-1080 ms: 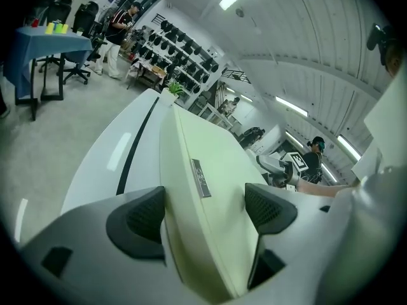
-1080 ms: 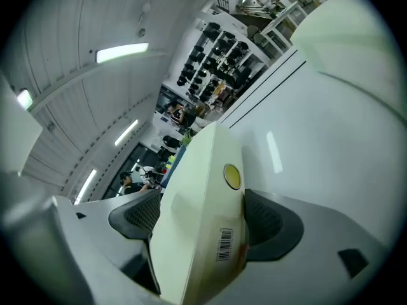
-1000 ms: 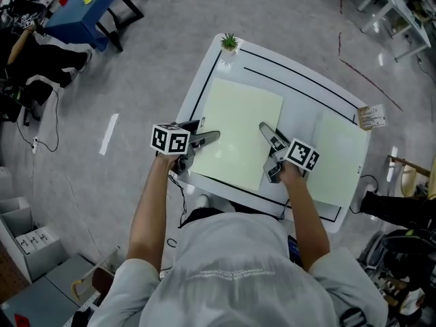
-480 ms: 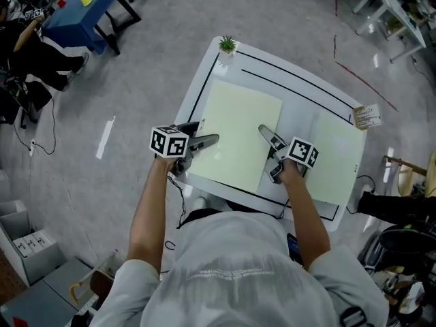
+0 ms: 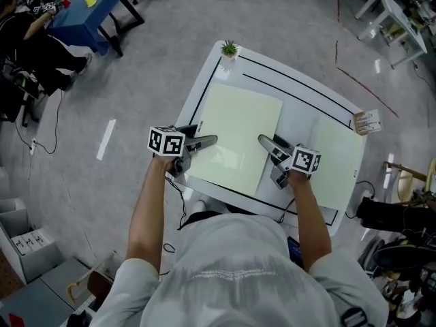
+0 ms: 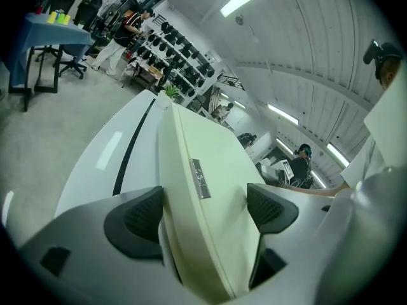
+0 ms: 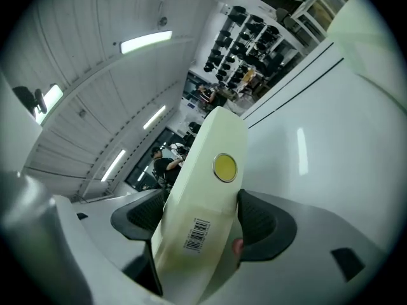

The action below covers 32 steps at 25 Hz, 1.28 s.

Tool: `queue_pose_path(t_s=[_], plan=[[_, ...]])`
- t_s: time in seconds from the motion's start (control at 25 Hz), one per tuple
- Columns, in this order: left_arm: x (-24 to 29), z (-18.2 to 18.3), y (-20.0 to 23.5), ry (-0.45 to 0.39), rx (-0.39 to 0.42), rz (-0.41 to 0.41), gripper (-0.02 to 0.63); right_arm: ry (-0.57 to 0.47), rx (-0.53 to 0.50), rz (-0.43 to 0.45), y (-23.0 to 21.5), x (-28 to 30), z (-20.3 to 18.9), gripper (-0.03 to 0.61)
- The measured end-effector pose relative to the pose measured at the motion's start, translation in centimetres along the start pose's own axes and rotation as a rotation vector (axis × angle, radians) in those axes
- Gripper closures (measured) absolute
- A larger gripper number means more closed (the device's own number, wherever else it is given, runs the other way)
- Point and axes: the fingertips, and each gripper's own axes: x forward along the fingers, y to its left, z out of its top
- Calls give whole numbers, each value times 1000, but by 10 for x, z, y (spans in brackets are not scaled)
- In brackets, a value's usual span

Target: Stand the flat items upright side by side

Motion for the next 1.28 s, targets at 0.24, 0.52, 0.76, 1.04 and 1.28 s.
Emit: queue_pose_path(t_s=[0.24,0.52,0.76,1.04,1.28], plan=[[-4,3,-1,3,-34,-69,196,60,-164,64,17,3,-6,193],[-9,7,-5,-42,-60,-132,198,79,-230,95,22,1,-8,192],[-4,-6,-22,-29,-246,-278,218,90,-308,169,36,-2,-5,192],[-1,-9,-42,5,-271,-413,241,118,-330,194,42,2,-2,192],[3,-13,-43,35,-238,-417,251,135,-322,189,40,5,0,189]])
